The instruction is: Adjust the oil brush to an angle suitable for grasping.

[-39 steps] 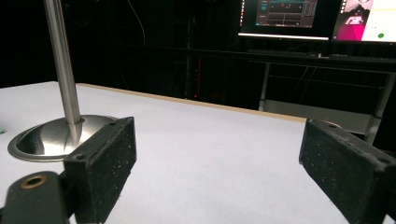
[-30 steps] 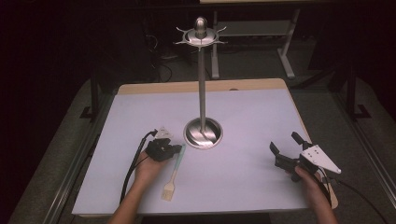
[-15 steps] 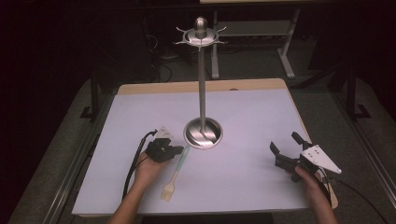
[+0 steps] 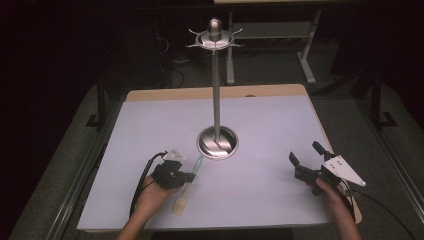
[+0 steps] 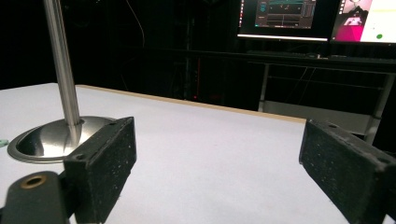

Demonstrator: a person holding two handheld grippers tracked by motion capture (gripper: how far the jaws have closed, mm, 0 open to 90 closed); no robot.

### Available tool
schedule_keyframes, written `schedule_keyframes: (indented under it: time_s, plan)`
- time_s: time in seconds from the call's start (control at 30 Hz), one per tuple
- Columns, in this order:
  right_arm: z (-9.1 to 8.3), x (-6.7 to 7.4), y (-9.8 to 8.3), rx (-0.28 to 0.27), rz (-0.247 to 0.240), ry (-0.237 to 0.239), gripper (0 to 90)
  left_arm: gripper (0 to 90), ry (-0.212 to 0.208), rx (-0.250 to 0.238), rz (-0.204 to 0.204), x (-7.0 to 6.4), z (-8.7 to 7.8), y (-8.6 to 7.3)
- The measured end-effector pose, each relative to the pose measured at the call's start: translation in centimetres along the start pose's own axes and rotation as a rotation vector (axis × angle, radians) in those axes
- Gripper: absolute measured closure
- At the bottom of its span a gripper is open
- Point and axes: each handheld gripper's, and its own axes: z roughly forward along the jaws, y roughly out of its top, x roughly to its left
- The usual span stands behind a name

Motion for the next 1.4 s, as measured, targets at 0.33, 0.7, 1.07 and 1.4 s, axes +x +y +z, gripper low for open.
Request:
schedule_keyframes:
  time_s: [0.33,0.7,1.07,1.4]
  plan:
    - [0.0,0.0,0.0,0.003,-0.004,0.000,10.4,89.7,-0.009,0.041,-0.005,-1.4,-0.7,-2.4]
    - [0.0,0.0,0.0,0.001,-0.002,0.000,10.4,89.8,0.012,0.059,-0.003,-1.6,-0.3,-2.3]
    - [0.0,0.0,0.0,0.000,-0.002,-0.001,10.4,89.9,0.061,0.082,0.011,-1.8,-0.5,-2.3]
    - [0.0,0.0,0.0,-0.001,-0.002,-0.001,10.4,89.9,0.143,0.108,0.019,-1.6,-1.0,-2.3]
